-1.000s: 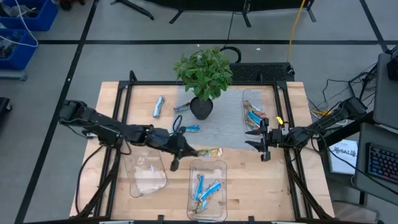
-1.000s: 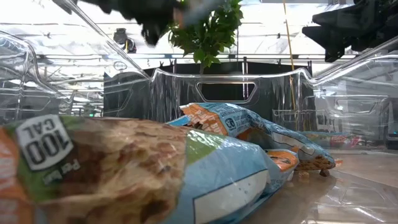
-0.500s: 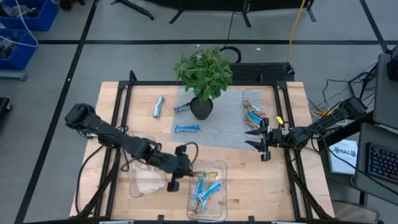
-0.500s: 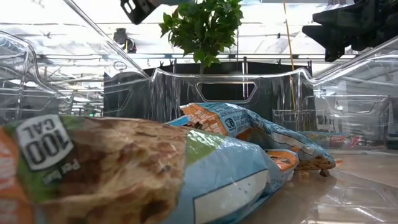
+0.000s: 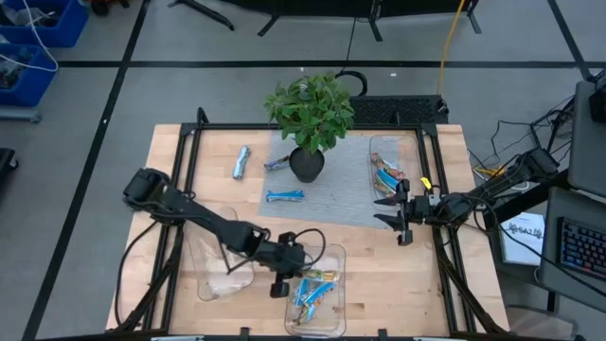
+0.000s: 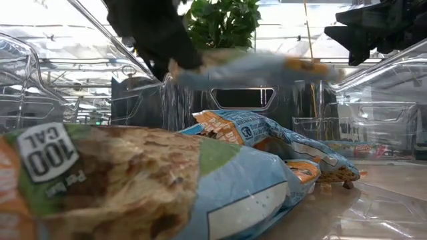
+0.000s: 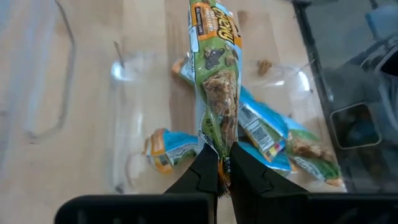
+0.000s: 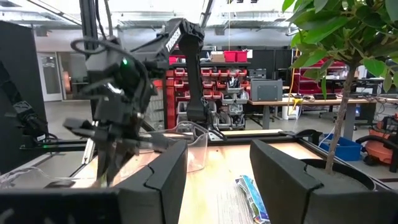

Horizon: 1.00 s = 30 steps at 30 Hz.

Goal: Pick and place Granola Bars by type
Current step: Put the yellow granola bar into the middle transparent bin, then put the top left blue granola bar into the left transparent bin

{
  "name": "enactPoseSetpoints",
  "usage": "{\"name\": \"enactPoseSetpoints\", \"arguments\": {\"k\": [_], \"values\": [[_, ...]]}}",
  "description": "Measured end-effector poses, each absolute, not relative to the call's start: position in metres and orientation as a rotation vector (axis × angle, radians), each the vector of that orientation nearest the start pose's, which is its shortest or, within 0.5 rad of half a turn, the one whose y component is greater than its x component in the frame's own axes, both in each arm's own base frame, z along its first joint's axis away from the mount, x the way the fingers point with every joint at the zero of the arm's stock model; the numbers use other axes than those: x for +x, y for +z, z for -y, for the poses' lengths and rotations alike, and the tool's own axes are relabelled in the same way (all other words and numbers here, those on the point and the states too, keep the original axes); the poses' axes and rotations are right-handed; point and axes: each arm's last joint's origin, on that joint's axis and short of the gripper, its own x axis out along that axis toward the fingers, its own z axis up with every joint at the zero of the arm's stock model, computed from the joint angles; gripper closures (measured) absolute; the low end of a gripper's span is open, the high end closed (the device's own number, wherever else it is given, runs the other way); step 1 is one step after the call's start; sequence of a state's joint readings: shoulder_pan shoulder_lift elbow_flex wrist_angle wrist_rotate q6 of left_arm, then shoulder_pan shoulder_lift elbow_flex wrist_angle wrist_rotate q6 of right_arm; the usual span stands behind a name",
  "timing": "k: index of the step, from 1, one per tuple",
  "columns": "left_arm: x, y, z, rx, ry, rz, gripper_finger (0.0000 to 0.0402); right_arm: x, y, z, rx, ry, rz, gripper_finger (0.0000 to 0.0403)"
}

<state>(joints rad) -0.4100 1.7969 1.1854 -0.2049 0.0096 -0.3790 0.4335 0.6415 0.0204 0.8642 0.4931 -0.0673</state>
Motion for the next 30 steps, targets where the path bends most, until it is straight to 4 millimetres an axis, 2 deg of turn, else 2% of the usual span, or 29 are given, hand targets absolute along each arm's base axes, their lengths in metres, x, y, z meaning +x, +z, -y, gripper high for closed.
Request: {"name": "enactPoseSetpoints", "arguments": {"k": [3, 7, 14, 19, 24, 30], "values": [[0.355, 0.186, 0.147, -0.207, -0.251, -0.899, 0.0382, 0.127, 0.190, -0.043, 0.042, -0.067, 0.215, 0.0236], [0.359, 0.183, 0.142, -0.229, -0.266, -0.907, 0.0375, 0.127, 0.190, -0.043, 0.041, -0.067, 0.215, 0.0236], [0.364, 0.193, 0.139, -0.238, -0.272, -0.827, 0.0270, 0.127, 0.190, -0.043, 0.038, -0.067, 0.215, 0.0236], [0.367, 0.197, 0.142, -0.207, -0.345, -0.767, 0.0225, 0.127, 0.190, -0.043, 0.037, -0.067, 0.215, 0.0236], [0.363, 0.220, 0.139, -0.144, -0.342, -0.667, 0.0211, 0.127, 0.190, -0.043, 0.037, -0.067, 0.214, 0.0236], [0.334, 0.266, 0.124, -0.017, -0.201, -0.618, 0.0227, 0.127, 0.190, -0.044, 0.036, -0.067, 0.212, 0.0236]]}}
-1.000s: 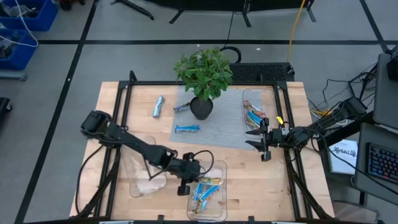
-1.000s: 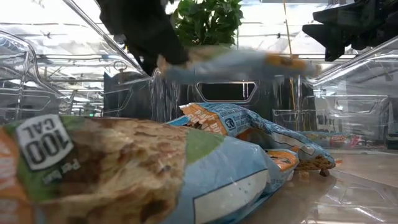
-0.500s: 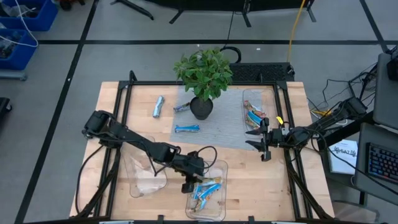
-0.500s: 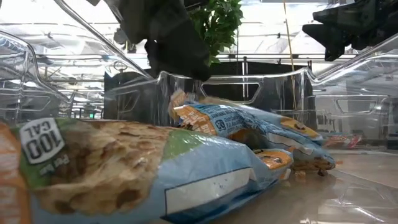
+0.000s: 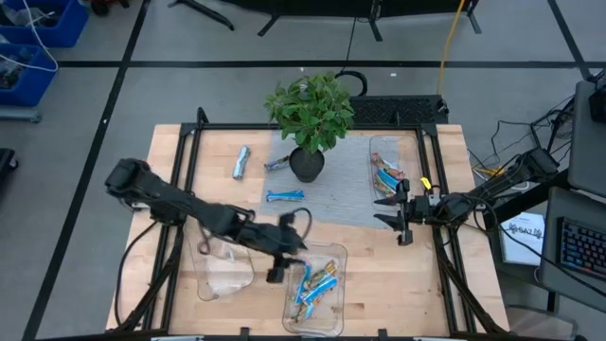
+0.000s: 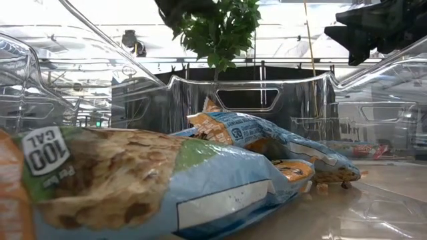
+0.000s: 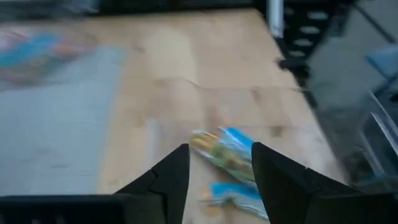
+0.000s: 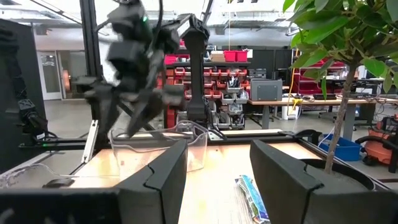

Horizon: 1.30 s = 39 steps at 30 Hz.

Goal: Pick and place Granola Bars by type
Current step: Put the top left blue granola bar into the left transparent bin

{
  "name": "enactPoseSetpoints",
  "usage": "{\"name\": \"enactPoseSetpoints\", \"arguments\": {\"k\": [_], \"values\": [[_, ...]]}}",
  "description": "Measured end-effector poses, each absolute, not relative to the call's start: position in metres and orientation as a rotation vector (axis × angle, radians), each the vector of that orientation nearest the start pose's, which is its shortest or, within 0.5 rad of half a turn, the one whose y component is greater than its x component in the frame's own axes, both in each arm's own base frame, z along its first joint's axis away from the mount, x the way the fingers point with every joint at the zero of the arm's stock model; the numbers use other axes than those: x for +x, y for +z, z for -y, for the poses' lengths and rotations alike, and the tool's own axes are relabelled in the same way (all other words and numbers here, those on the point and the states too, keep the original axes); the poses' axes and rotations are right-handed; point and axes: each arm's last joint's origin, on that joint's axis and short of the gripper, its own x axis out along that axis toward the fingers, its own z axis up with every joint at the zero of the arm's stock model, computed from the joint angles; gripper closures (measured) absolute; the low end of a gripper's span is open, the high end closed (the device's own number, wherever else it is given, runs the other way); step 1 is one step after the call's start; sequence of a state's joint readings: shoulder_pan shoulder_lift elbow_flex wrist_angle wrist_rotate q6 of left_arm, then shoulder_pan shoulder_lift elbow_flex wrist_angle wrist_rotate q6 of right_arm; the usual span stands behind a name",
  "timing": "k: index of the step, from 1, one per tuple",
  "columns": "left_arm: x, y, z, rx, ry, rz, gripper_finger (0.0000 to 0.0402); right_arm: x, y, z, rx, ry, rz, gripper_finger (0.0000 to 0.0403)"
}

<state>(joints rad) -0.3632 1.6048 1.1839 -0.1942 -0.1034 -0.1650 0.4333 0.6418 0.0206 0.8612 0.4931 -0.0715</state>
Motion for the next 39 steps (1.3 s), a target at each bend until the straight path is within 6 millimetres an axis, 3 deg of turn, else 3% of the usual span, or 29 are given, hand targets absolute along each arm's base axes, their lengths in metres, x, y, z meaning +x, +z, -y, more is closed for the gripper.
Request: {"name": "enactPoseSetpoints", "arguments": {"k": [3, 6, 12, 16, 20, 30, 39], "values": [[0.314, 0.286, 0.112, 0.029, -0.076, -0.604, 0.0237, 0.127, 0.190, -0.044, 0.035, -0.067, 0.210, 0.0236], [0.292, 0.293, 0.097, 0.065, 0.111, -0.597, 0.0247, 0.127, 0.190, -0.044, 0.035, -0.067, 0.210, 0.0236], [0.236, 0.279, 0.051, 0.059, 0.584, -0.605, 0.0261, 0.127, 0.190, -0.044, 0.030, -0.067, 0.209, 0.0236], [0.200, 0.257, 0.013, -0.113, 0.808, -0.603, 0.0270, 0.127, 0.190, -0.044, 0.031, -0.067, 0.210, 0.0236], [0.177, 0.235, -0.017, -0.305, 0.857, -0.587, 0.0277, 0.127, 0.190, -0.044, 0.031, -0.068, 0.211, 0.0236], [0.150, 0.193, -0.080, -0.717, 0.774, -0.541, 0.0277, 0.127, 0.190, -0.043, 0.018, -0.072, 0.213, 0.0236], [0.134, 0.176, -0.117, -0.815, 0.907, -0.606, 0.0277, 0.127, 0.190, -0.043, 0.015, -0.073, 0.213, 0.0236]]}}
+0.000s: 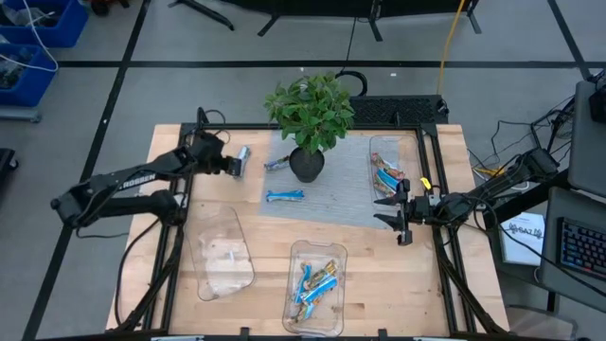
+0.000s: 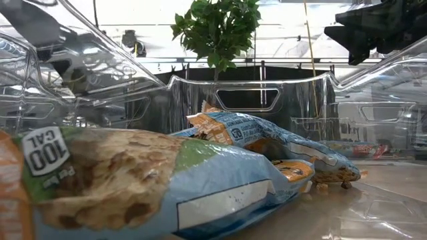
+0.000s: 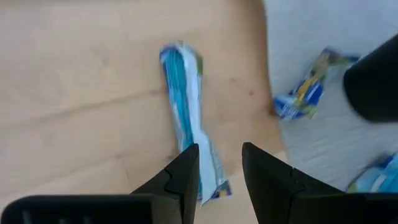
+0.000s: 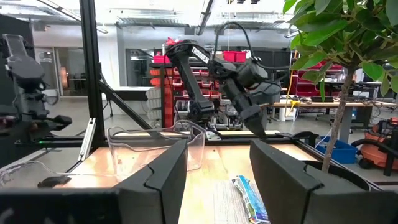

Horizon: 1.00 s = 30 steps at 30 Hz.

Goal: Pick and place Granola Bars by type
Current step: Put the top left blue granola bar into the left transparent bin

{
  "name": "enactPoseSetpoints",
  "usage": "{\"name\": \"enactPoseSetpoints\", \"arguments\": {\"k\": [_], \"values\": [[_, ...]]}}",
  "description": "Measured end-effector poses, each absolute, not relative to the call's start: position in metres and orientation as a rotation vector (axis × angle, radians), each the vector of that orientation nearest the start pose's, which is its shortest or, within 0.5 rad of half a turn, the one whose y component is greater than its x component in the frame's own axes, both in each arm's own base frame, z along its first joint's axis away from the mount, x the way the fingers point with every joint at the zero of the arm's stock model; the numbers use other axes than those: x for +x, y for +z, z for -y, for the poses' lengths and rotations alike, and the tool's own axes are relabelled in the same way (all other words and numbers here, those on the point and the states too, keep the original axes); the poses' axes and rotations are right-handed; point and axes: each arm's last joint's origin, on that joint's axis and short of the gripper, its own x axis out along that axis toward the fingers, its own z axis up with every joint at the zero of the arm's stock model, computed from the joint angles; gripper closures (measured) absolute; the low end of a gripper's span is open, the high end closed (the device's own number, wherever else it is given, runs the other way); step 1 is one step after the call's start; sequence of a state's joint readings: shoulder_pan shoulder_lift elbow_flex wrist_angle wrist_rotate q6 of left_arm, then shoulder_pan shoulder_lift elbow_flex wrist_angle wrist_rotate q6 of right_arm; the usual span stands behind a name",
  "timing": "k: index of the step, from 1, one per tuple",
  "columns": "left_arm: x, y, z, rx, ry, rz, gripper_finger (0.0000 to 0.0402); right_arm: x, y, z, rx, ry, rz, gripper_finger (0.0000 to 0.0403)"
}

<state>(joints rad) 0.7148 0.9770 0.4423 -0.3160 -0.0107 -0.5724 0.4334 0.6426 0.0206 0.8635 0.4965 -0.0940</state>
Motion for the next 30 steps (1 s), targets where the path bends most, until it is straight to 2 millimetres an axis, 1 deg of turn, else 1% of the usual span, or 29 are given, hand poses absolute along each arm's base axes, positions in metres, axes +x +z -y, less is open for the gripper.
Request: {"name": "enactPoseSetpoints", "arguments": {"k": [4, 7, 13, 19, 24, 26, 27, 30], "values": [[0.135, 0.163, -0.124, -0.851, 0.868, -0.689, 0.0277, 0.127, 0.190, -0.043, 0.010, -0.073, 0.212, 0.0236], [0.137, 0.153, -0.128, -0.878, 0.877, -0.742, 0.0277, 0.127, 0.190, -0.043, 0.007, -0.074, 0.212, 0.0236], [0.143, 0.137, -0.134, -0.899, 0.882, -0.796, 0.0277, 0.127, 0.190, -0.043, 0.007, -0.074, 0.212, 0.0236], [0.147, 0.128, -0.138, -0.878, 0.869, -0.831, 0.0277, 0.127, 0.190, -0.043, 0.007, -0.074, 0.212, 0.0236], [0.149, 0.127, -0.138, -0.853, 0.851, -0.835, 0.0280, 0.127, 0.190, -0.043, 0.002, -0.074, 0.212, 0.0236], [0.152, 0.127, -0.137, -0.823, 0.829, -0.836, 0.0295, 0.127, 0.190, -0.043, 0.001, -0.074, 0.212, 0.0236], [0.153, 0.128, -0.137, -0.809, 0.818, -0.835, 0.0310, 0.127, 0.190, -0.043, 0.001, -0.074, 0.212, 0.0236], [0.156, 0.129, -0.136, -0.767, 0.797, -0.831, 0.0370, 0.127, 0.190, -0.043, 0.000, -0.074, 0.212, 0.0236]]}}
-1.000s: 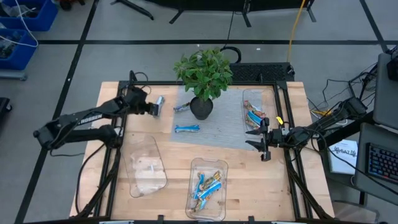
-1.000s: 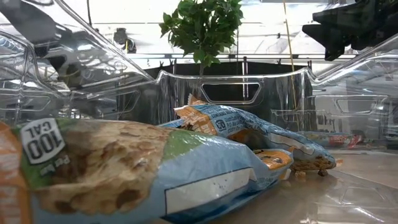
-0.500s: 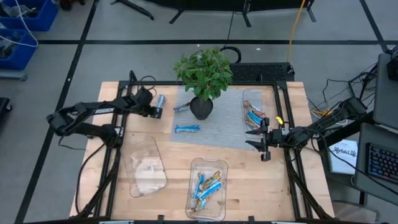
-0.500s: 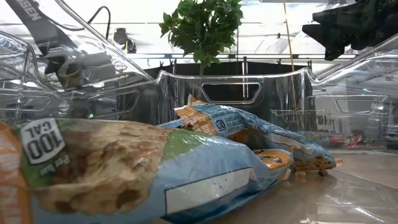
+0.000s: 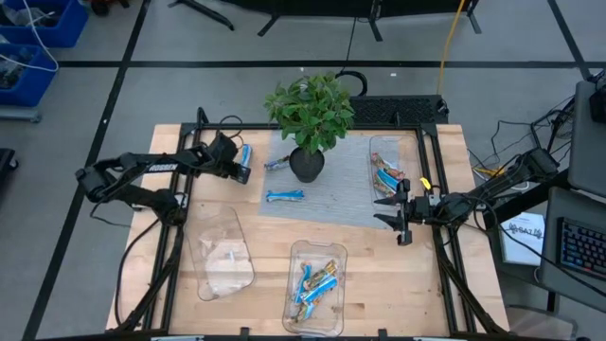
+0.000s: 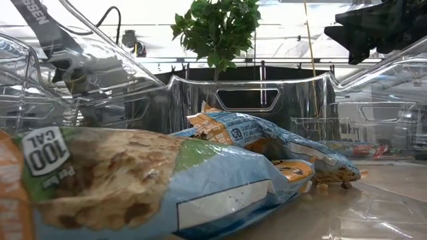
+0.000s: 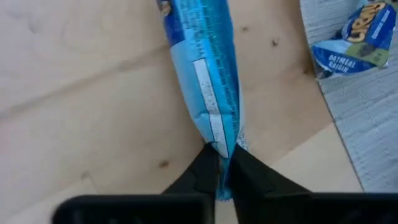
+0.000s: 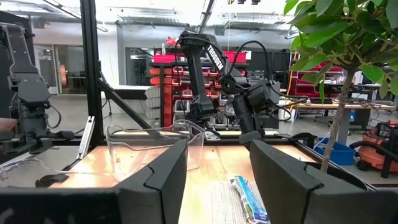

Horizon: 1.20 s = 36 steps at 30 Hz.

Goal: Pick and place Granola Bars by type
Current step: Put the top left blue granola bar into the left transparent bin

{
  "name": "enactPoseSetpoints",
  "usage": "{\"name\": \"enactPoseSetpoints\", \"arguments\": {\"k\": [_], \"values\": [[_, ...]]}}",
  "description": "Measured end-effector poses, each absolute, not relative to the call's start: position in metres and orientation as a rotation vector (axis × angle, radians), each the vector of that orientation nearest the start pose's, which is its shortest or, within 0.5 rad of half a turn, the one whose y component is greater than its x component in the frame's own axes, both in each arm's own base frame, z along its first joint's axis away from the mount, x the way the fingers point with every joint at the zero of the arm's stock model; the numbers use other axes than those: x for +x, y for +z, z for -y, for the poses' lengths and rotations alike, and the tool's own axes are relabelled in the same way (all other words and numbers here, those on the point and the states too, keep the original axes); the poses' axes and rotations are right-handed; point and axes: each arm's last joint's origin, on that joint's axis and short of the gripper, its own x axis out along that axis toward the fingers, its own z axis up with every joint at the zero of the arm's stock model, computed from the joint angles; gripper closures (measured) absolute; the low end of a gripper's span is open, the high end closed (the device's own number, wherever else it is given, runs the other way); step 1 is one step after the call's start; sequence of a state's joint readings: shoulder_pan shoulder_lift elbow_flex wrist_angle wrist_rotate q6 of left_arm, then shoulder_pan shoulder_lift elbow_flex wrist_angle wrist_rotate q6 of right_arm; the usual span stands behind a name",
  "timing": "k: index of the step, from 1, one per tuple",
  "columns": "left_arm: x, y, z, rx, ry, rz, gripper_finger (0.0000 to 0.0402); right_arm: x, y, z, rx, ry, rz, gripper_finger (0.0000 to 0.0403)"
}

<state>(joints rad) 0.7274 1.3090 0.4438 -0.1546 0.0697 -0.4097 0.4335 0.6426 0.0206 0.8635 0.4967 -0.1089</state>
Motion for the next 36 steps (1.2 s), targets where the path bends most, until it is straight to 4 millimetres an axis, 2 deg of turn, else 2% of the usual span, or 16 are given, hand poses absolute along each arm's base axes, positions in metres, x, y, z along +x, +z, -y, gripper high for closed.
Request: {"name": "enactPoseSetpoints", "arguments": {"k": [2, 8, 16, 24, 26, 30, 36], "values": [[0.158, 0.129, -0.135, -0.727, 0.815, -0.828, 0.0385, 0.127, 0.190, -0.043, 0.000, -0.075, 0.212, 0.0236], [0.161, 0.142, -0.127, -0.626, 0.811, -0.787, 0.0392, 0.127, 0.190, -0.043, 0.000, -0.074, 0.212, 0.0236], [0.165, 0.184, -0.097, -0.476, 0.659, -0.596, 0.0392, 0.127, 0.190, -0.043, -0.006, -0.075, 0.208, 0.0236], [0.155, 0.225, -0.059, -0.368, 0.512, -0.370, 0.0392, 0.127, 0.188, -0.044, -0.013, -0.074, 0.195, 0.0236], [0.152, 0.232, -0.049, -0.308, 0.451, -0.338, 0.0392, 0.127, 0.188, -0.044, -0.014, -0.074, 0.193, 0.0236], [0.152, 0.245, -0.024, -0.139, 0.211, -0.264, 0.0393, 0.127, 0.188, -0.044, -0.015, -0.074, 0.190, 0.0236], [0.147, 0.261, 0.008, -0.036, -0.088, -0.138, 0.0393, 0.127, 0.188, -0.044, -0.011, -0.074, 0.190, 0.0236]]}}
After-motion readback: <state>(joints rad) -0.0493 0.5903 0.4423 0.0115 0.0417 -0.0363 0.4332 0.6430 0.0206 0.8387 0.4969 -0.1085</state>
